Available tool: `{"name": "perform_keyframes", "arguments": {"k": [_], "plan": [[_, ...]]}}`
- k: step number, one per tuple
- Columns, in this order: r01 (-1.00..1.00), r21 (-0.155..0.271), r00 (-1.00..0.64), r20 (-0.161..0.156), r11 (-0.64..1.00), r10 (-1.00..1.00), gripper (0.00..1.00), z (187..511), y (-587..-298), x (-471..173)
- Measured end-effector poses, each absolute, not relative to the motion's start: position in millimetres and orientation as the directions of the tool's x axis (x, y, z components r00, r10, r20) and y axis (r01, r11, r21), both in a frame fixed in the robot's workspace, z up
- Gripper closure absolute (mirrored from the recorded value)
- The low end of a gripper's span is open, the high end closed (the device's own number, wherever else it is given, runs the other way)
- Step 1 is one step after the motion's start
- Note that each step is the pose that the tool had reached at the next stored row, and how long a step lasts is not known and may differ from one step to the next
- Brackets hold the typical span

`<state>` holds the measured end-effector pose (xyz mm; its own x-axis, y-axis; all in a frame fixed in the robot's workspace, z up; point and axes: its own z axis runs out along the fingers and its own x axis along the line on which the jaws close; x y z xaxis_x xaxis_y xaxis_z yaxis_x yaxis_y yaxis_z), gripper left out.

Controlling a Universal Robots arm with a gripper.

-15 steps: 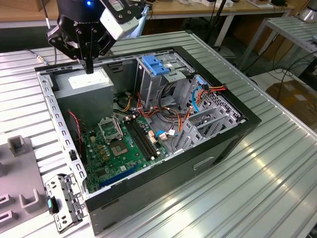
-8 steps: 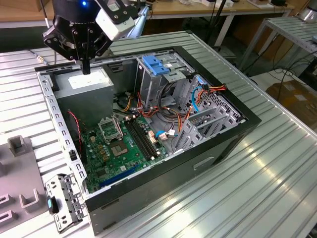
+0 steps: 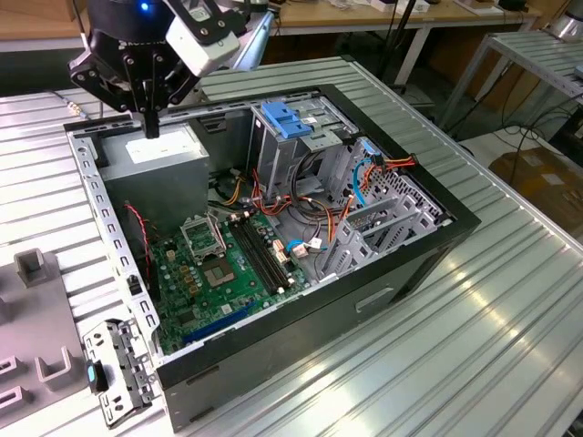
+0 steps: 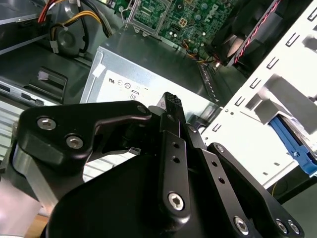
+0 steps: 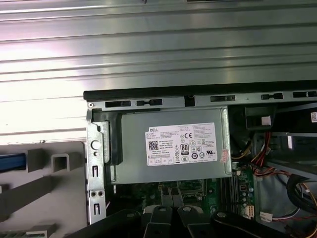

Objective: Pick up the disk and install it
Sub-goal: 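Reach for the disk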

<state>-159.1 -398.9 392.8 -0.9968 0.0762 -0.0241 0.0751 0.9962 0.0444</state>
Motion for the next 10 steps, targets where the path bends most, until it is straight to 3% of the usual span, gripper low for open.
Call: {"name": "perform_keyframes", "arguments": {"k": [10], "plan": [[0.075, 0.044, -0.997, -0.023, 0.996, 0.076, 0.89, 392.7, -398.9, -169.8]]}}
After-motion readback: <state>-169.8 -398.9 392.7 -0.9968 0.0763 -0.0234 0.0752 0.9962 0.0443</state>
